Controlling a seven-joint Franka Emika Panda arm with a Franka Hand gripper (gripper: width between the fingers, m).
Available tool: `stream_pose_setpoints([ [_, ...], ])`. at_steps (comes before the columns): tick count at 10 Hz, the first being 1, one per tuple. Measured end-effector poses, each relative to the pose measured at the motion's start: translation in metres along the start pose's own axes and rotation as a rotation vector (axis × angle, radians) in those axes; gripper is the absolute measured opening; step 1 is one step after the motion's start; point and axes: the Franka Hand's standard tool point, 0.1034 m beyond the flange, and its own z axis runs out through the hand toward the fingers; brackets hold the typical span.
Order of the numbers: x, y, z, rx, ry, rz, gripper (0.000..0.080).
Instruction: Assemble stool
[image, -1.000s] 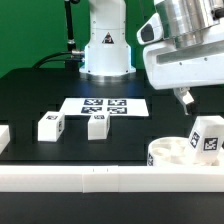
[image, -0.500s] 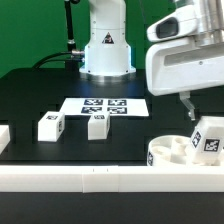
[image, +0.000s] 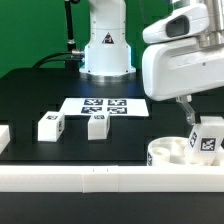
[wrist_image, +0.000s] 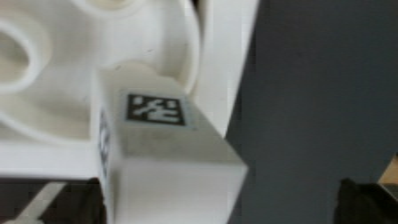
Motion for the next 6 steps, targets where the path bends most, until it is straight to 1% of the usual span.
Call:
stream_pose_setpoints([
  [2, 0.001, 0.003, 0.002, -0.017, -0.021, -0.245, 0.0649],
  [3, 0.003, 0.005, 0.003, -0.024, -0.04, -0.413, 0.0649],
  [4, 0.005, 0.008, 0.005, -0.024, -0.062, -0.522, 0.0649],
  [5, 0.007, 0.01, 0.007, -0.017, -0.087, -0.614, 0.0649],
  [6, 0.008, 0.012, 0.011, -0.021, -0.11, -0.768, 0.0649],
])
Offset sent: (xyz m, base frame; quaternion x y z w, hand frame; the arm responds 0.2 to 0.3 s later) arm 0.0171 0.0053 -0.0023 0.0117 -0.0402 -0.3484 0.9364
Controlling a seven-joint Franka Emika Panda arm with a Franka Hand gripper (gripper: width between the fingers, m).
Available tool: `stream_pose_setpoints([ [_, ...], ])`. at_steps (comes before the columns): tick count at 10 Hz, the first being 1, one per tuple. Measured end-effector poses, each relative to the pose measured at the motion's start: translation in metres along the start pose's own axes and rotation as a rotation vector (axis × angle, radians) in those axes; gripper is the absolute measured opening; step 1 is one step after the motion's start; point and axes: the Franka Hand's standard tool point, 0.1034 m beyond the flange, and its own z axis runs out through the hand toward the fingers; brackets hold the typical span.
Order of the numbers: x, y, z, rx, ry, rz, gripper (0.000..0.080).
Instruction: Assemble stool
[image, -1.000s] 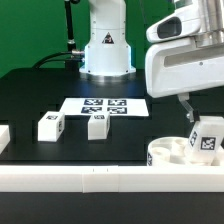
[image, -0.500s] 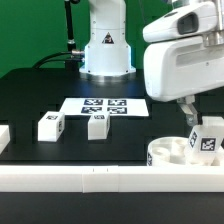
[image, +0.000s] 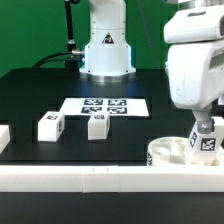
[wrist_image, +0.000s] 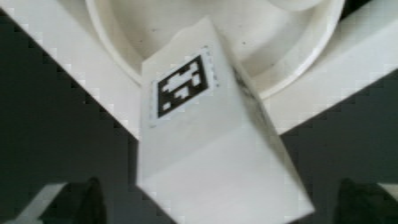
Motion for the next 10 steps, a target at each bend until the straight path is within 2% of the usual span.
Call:
stream_pose_setpoints([
  [3, -0.0059, 0.0016, 0.0041, -0.007, -0.027, -0.237, 0.0649],
  [4, -0.0064, 0.0015, 0.0047, -0.006, -0.027, -0.21, 0.0649],
  [6, -0.0099, 0.003, 0.005, -0.005, -0.028, -0.205, 0.0404],
  [7, -0.0103, 0.0025, 0.0048, -0.003, -0.029, -0.204, 0.0404],
  [8, -0.0104, 0.0023, 0.0048, -0.001, -0.029, -0.19, 0.0341],
  [10, -0.0104, 0.0023, 0.0046, -0.002, -0.03, -0.149, 0.0341],
])
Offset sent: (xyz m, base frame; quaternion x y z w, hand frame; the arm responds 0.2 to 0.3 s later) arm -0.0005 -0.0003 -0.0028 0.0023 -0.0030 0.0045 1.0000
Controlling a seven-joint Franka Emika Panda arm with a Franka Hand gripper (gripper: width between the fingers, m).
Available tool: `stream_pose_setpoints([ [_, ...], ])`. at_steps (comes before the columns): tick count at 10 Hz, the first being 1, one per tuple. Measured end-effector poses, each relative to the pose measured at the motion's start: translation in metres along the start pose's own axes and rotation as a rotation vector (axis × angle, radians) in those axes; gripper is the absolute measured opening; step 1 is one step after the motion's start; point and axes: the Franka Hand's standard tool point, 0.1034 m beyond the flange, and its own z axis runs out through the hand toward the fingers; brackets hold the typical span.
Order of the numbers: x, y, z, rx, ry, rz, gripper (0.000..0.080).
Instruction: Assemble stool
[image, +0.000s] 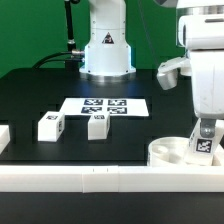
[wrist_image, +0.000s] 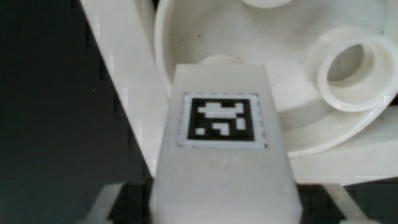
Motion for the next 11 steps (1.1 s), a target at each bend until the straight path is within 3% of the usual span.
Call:
stream_pose_setpoints([
  [1, 0.0, 0.0, 0.0, 0.001, 0.001, 0.018, 0.0341],
  [7, 0.0, 0.0, 0.0, -0.005, 0.058, 0.944, 0.0341],
  [11, -0.021, 0.01, -0.001, -0.043, 0.041, 1.418, 0.0341],
])
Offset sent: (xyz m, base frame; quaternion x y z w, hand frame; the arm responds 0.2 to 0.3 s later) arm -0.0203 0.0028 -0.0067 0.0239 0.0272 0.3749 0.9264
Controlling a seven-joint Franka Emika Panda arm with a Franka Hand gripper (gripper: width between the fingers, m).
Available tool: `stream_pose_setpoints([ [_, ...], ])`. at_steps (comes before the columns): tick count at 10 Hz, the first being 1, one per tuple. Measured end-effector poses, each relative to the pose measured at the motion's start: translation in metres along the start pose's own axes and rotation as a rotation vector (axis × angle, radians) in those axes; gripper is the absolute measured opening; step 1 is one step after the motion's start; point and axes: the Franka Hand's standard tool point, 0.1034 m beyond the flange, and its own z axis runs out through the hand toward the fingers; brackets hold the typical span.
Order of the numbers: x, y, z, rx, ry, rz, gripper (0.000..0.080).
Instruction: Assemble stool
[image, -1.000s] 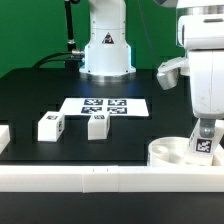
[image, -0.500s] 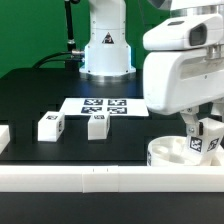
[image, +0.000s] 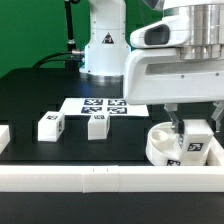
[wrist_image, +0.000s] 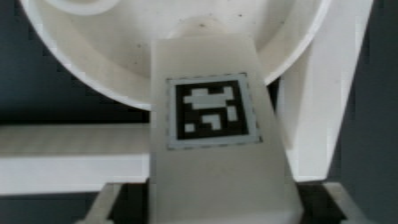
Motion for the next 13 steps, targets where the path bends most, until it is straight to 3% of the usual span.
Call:
stream_pose_setpoints([
  [1, 0.001, 0.007, -0.001, -0.009, -0.003, 0.103, 0.0341],
  [4, 0.001, 0.008, -0.002, -0.006, -0.004, 0.11, 0.0342],
  [5, 0.002, 0.01, -0.013, -0.001, -0.006, 0.104, 0.0534],
  [6, 0.002, 0.014, -0.026, 0.002, -0.008, 0.085, 0.0534],
  [7, 0.002, 0.022, -0.038, 0.004, -0.006, 0.063, 0.0625],
  [9, 0.002, 0.043, -0.051, -0.001, 0.006, 0.042, 0.0642],
  [13, 0.0, 0.04, -0.049, 0.0, 0.001, 0.036, 0.0649],
])
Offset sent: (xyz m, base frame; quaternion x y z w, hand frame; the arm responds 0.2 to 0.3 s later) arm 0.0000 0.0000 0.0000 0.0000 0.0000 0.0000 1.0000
